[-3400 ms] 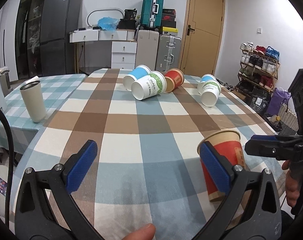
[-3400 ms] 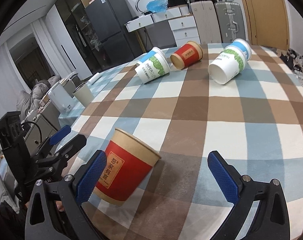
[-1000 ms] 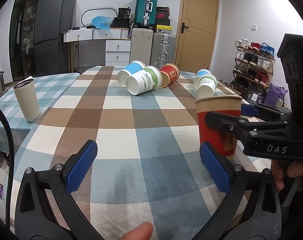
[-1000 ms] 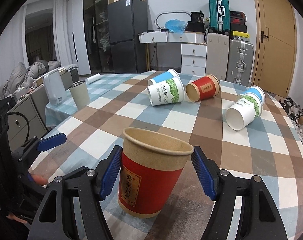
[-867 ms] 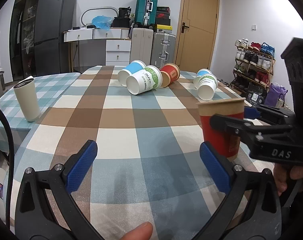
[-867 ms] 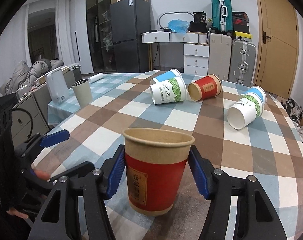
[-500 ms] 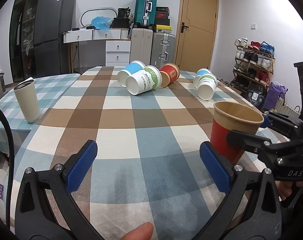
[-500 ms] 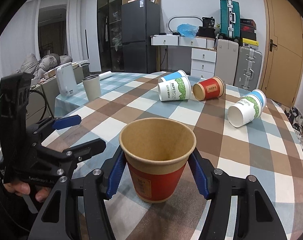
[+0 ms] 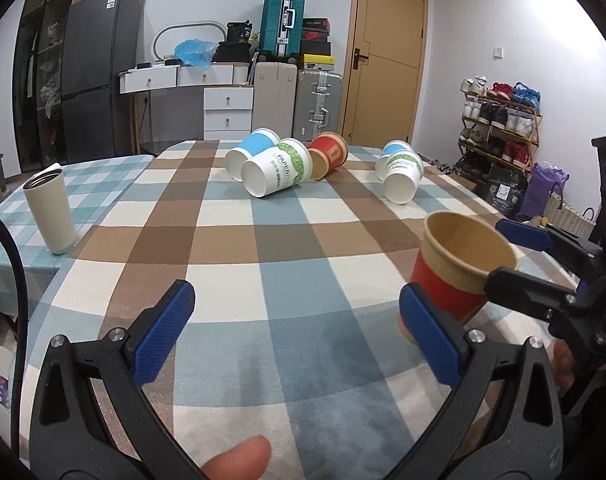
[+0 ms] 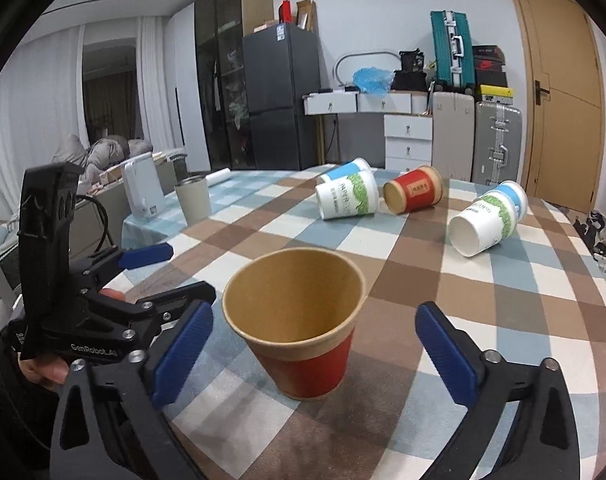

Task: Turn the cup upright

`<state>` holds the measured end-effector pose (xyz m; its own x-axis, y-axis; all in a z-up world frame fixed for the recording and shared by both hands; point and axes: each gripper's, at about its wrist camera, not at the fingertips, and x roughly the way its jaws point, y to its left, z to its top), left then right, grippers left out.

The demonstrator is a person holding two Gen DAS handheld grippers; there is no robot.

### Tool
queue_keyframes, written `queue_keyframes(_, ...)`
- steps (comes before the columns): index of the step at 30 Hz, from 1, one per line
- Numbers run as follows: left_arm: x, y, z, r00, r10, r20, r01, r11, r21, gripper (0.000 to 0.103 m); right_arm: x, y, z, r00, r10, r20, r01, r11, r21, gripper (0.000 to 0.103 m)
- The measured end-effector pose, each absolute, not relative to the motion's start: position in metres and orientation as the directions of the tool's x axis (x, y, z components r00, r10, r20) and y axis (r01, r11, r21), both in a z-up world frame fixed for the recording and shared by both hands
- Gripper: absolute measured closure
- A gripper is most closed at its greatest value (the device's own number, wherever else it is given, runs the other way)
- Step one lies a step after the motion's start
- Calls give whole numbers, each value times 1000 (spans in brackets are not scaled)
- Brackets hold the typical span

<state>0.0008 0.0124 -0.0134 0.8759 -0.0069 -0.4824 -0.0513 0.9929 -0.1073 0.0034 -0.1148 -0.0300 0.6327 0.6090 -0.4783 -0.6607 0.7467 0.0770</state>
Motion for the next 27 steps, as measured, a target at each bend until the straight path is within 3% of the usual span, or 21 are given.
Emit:
queue_keyframes(8, -2, 3, -4, 890, -38, -455, -9, 995, -101, 1, -4, -147, -24, 661, 630, -408, -661, 746, 82, 0)
queue_keyframes(27, -5, -9, 2, 916, -85, -392, 48, 994, -103, 1, -7, -172, -30, 667, 649, -365, -662, 741, 108, 0)
